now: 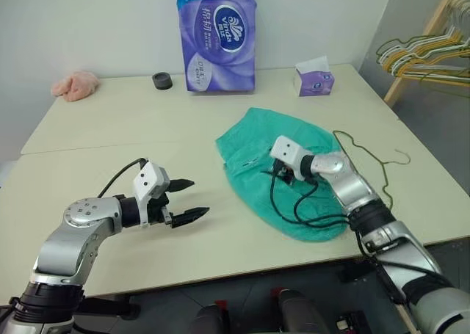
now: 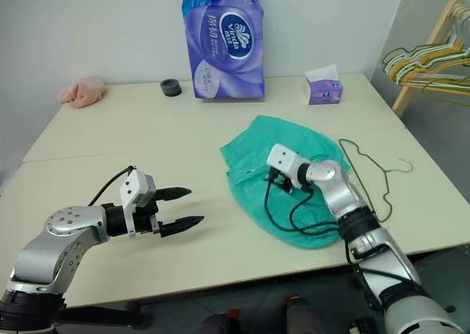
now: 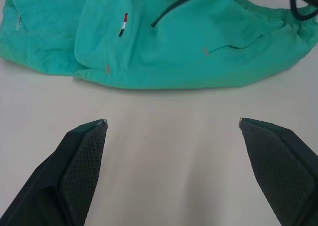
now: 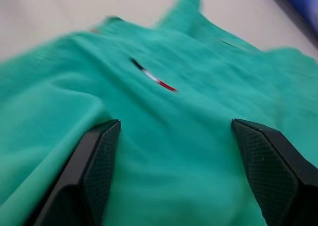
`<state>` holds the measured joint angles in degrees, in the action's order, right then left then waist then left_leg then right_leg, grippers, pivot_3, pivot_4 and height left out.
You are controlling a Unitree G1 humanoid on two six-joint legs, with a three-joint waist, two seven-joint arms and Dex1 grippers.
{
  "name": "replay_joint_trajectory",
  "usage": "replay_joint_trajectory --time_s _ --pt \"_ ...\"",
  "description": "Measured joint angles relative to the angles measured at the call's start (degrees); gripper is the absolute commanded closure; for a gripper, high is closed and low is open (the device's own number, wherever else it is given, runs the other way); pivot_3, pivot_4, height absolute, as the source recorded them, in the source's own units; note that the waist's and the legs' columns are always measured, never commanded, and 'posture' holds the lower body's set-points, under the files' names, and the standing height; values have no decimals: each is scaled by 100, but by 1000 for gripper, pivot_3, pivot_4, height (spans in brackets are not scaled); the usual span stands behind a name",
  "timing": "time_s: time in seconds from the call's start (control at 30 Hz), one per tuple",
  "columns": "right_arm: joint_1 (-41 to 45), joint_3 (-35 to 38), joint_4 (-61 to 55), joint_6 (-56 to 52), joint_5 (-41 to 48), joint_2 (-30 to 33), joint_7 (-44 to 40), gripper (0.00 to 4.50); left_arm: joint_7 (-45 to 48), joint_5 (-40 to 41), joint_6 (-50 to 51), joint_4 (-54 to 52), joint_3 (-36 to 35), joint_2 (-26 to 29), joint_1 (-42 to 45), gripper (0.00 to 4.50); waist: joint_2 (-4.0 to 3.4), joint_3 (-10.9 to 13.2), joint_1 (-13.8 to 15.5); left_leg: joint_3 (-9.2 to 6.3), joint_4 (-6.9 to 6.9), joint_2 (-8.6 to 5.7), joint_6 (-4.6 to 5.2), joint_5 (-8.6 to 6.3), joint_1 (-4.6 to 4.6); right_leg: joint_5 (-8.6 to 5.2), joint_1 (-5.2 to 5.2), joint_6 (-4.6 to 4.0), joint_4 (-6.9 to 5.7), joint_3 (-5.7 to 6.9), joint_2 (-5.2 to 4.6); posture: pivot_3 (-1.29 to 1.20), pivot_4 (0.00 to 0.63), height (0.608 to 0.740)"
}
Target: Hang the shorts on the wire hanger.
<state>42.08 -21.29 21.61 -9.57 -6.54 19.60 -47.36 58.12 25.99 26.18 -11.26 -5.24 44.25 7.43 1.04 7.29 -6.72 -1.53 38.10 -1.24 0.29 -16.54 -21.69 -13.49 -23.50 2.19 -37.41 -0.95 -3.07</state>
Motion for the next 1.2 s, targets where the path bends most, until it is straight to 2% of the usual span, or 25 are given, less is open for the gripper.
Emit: replay_joint_trajectory --time_s 0.17,0.3,0.4,0.5,0.67,0.77,0.87,1.0,1.2 --pt "-562 -463 -1056 -361 61 3 -541 697 41 5 7 2 -32 154 1 0 3 -1 16 -2 9 -3 -5 3 12 -1 -1 -1 -37 3 0 -130 77 740" --pt "-820 -714 -1394 -327 -29 55 -651 697 104 10 7 11 -42 183 2 0 3 -1 21 -1 16 -6 -8 9 30 -1 11 -2 -54 2 5 -128 78 740" --pt "-841 -622 -1607 -247 80 19 -624 697 103 18 12 11 -53 182 1 0 3 -1 20 -1 14 -5 -9 9 33 -2 13 -3 -54 2 14 -125 80 740" --pt "-761 -142 -1723 -222 399 -203 -369 697 72 44 56 12 -104 180 -11 0 3 -1 24 -1 14 -5 -10 9 32 -2 12 -4 -55 0 11 -125 81 740" --pt "163 698 -339 -88 -100 -108 1298 697 19 86 82 -5 -140 169 -89 0 8 -5 44 -3 10 -8 -15 12 35 -2 13 -7 -54 2 3 -127 81 740" --pt "416 621 677 119 -647 -4 2011 697 21 96 86 -16 -139 168 -94 0 8 -5 33 2 2 -6 -16 13 34 -5 9 -11 -53 -2 3 -128 82 740" --pt "500 403 1478 305 -1043 -4 2331 697 31 100 91 -20 -138 168 -89 0 8 -4 -1 6 0 -6 -16 12 31 -6 5 -13 -52 -5 3 -128 83 740" --pt "472 199 1660 504 -1130 -115 2157 697 48 102 95 -42 -138 168 -88 0 8 -5 -125 7 0 -5 -15 13 30 -6 4 -12 -53 -6 4 -126 85 740" --pt "-54 119 443 599 -638 -555 1195 697 115 114 109 -76 -139 173 -84 0 7 -4 -162 -1 -1 1 -15 12 30 -6 4 -12 -55 -3 10 -122 89 740"
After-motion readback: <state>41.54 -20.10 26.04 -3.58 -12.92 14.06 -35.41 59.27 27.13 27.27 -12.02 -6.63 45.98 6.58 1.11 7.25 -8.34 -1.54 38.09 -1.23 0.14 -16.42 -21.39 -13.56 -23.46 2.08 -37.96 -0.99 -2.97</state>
